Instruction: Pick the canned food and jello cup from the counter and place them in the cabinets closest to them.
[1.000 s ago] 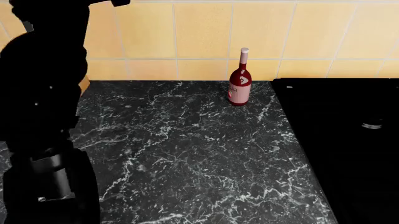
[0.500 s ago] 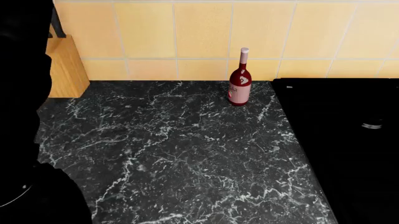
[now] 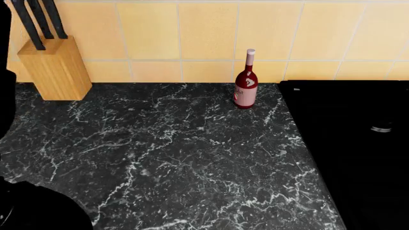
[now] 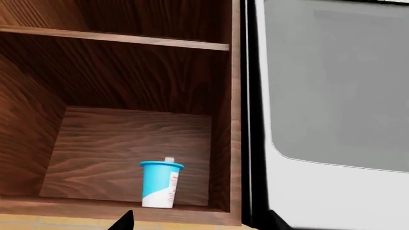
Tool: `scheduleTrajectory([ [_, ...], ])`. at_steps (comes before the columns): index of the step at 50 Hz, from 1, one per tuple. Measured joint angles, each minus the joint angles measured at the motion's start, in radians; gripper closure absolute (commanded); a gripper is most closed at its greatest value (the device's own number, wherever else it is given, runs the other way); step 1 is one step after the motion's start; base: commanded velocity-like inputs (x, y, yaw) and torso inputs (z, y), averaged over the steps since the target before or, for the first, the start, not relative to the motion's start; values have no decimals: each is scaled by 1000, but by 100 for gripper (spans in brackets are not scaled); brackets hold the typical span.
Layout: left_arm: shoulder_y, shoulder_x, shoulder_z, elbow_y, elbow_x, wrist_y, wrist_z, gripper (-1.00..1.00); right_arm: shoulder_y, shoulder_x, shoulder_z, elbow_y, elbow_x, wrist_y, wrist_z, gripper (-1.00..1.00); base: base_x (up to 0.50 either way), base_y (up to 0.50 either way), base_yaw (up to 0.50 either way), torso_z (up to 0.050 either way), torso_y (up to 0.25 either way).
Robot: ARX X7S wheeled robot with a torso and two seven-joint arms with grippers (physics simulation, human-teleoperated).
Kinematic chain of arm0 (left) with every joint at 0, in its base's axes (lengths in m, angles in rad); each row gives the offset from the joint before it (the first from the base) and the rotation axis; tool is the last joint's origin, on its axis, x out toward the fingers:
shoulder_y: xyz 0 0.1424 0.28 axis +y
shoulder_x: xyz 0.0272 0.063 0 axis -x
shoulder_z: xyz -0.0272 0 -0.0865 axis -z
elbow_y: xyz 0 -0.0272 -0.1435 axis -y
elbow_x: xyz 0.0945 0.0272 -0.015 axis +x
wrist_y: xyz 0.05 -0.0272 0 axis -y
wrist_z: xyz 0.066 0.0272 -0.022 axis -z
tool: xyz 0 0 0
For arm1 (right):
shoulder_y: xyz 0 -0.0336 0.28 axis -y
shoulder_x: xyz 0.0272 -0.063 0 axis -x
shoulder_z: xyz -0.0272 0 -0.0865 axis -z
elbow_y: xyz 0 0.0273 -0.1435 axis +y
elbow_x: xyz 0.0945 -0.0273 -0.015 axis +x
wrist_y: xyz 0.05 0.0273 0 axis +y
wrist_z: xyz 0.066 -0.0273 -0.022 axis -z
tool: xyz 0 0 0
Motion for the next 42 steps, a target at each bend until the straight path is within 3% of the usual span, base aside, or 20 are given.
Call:
scheduleTrajectory([
  [42, -105, -3, -281, 223, -203, -265, -69, -100, 0, 62, 211, 64, 50, 196, 0, -100, 0, 0, 0, 0, 0],
])
